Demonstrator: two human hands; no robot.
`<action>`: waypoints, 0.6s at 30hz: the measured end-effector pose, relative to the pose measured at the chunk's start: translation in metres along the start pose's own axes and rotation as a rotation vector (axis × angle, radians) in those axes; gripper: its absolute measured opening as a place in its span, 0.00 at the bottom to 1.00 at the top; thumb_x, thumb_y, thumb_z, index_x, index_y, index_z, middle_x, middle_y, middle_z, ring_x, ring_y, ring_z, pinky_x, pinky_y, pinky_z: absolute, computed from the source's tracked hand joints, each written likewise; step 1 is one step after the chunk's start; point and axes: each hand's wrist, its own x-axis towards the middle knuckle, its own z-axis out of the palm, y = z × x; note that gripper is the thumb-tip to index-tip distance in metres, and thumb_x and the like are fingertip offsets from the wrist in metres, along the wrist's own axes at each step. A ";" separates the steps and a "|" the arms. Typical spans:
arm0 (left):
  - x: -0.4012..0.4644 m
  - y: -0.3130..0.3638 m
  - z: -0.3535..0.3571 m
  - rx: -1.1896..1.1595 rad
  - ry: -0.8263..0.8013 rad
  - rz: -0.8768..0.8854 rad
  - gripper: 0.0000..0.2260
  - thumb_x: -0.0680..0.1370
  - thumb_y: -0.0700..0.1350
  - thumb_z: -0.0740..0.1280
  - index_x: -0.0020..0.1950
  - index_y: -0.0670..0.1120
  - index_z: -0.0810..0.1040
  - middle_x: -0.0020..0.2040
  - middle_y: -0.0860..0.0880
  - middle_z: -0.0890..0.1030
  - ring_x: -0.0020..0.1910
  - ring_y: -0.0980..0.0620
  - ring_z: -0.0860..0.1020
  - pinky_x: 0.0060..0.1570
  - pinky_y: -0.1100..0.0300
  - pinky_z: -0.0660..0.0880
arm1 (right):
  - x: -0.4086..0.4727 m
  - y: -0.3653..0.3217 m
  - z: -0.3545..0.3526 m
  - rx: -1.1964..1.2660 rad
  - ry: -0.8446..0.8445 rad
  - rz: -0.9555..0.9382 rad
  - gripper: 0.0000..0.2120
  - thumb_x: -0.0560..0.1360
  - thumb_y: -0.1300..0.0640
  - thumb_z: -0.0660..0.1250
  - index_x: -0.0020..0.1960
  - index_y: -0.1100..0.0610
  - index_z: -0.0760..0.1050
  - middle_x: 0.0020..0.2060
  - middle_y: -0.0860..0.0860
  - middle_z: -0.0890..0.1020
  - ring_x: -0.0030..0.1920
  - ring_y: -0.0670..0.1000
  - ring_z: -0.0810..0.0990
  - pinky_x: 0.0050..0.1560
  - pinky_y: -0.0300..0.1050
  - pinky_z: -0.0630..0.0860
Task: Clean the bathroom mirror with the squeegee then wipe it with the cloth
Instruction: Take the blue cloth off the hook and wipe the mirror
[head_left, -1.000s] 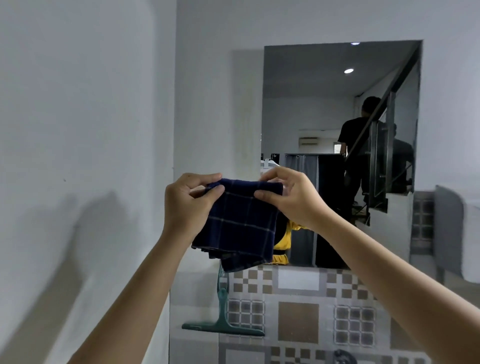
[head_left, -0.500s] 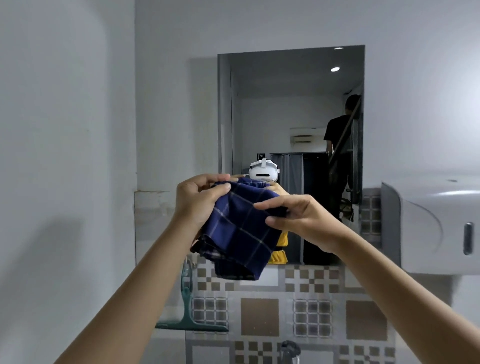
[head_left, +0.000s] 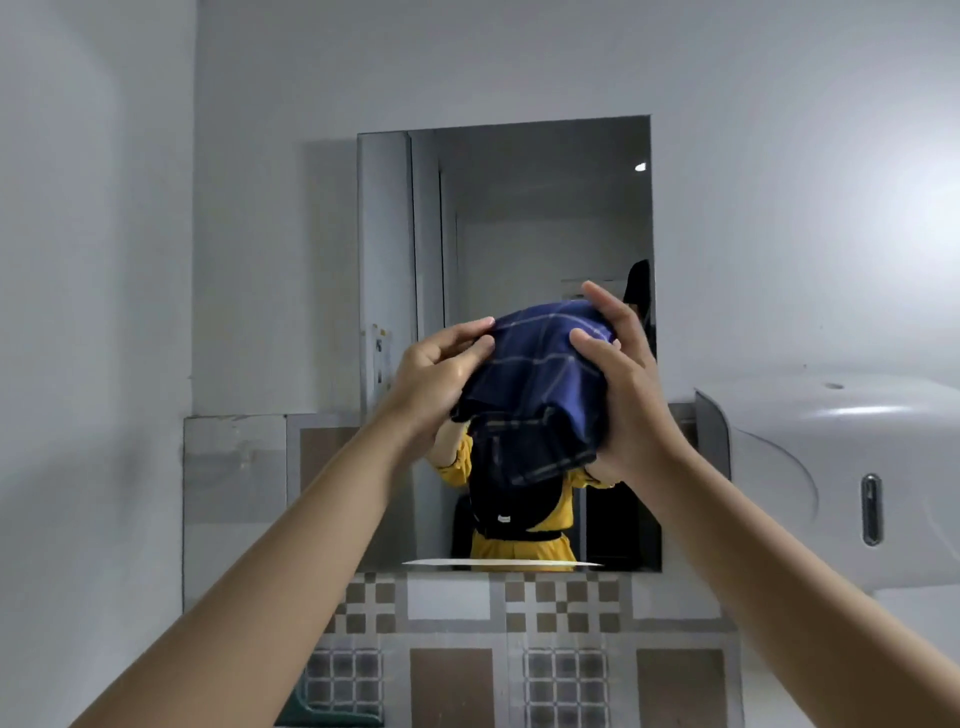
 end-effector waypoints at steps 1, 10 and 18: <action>0.007 0.002 0.002 0.049 -0.032 0.006 0.13 0.79 0.44 0.64 0.62 0.46 0.77 0.52 0.49 0.81 0.45 0.57 0.79 0.34 0.70 0.75 | 0.012 -0.007 -0.002 0.009 0.060 -0.004 0.21 0.75 0.59 0.66 0.66 0.43 0.71 0.61 0.50 0.72 0.58 0.57 0.77 0.55 0.54 0.80; 0.102 -0.051 -0.081 1.064 0.232 0.305 0.33 0.72 0.54 0.70 0.72 0.43 0.63 0.69 0.41 0.64 0.71 0.44 0.60 0.69 0.49 0.60 | 0.166 -0.065 -0.020 -0.810 0.146 -0.514 0.35 0.75 0.71 0.55 0.71 0.38 0.55 0.73 0.53 0.65 0.58 0.52 0.74 0.60 0.54 0.77; 0.139 -0.111 -0.153 1.421 -0.004 0.178 0.60 0.59 0.74 0.67 0.69 0.58 0.23 0.73 0.52 0.26 0.76 0.45 0.40 0.70 0.36 0.47 | 0.304 -0.054 -0.025 -1.106 0.291 -0.688 0.24 0.78 0.66 0.54 0.73 0.57 0.57 0.53 0.57 0.79 0.53 0.58 0.78 0.48 0.41 0.71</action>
